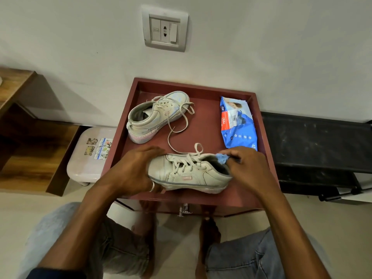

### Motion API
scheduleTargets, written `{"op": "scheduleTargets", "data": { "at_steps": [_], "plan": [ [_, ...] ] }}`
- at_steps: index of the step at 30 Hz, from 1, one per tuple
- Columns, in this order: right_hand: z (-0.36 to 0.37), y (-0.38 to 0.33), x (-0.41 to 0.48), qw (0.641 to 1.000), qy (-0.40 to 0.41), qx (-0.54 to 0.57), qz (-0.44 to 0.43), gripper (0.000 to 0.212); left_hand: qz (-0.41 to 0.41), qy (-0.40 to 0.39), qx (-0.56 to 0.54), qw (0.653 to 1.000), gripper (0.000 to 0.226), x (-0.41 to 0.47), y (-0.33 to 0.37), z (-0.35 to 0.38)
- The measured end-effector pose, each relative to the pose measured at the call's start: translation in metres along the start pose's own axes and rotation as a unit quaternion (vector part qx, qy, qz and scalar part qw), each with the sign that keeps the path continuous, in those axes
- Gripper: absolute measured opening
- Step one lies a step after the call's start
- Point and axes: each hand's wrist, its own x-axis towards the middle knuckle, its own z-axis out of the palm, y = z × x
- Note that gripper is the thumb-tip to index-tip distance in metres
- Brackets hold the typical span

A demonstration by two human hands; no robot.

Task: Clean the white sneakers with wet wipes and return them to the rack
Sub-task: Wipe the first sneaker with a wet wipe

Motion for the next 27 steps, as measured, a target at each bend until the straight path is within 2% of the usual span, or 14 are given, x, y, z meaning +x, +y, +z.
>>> {"op": "scheduleTargets", "data": {
  "at_steps": [4,9,11,15,19,23,27],
  "plan": [
    [0.018,-0.021,-0.003,0.995,0.014,-0.057,-0.082,0.039,0.008,0.008,0.018,1.0,0.101,0.0,-0.001,0.002],
    [0.025,-0.038,-0.005,0.984,-0.008,-0.027,-0.175,0.045,0.018,0.016,0.023,0.999,0.1,-0.001,0.001,0.002],
    [0.016,-0.03,-0.003,0.988,-0.002,-0.03,-0.149,0.038,0.018,0.024,0.021,0.999,0.101,-0.001,0.001,0.001],
    [0.0,-0.011,-0.003,0.995,0.014,-0.094,-0.03,0.027,0.025,0.035,0.018,0.999,0.102,-0.002,0.003,0.001],
    [0.014,-0.028,-0.01,0.991,0.031,-0.111,-0.062,0.023,0.03,0.057,0.004,0.998,0.105,-0.002,0.001,0.006],
    [0.014,-0.043,-0.009,0.989,0.047,0.007,-0.139,0.032,0.041,0.088,0.012,0.995,0.103,-0.005,0.005,0.009],
    [-0.005,-0.058,-0.011,0.965,0.174,0.137,-0.137,0.026,0.08,0.16,0.032,0.983,0.103,-0.008,0.011,0.011]
  ]
}}
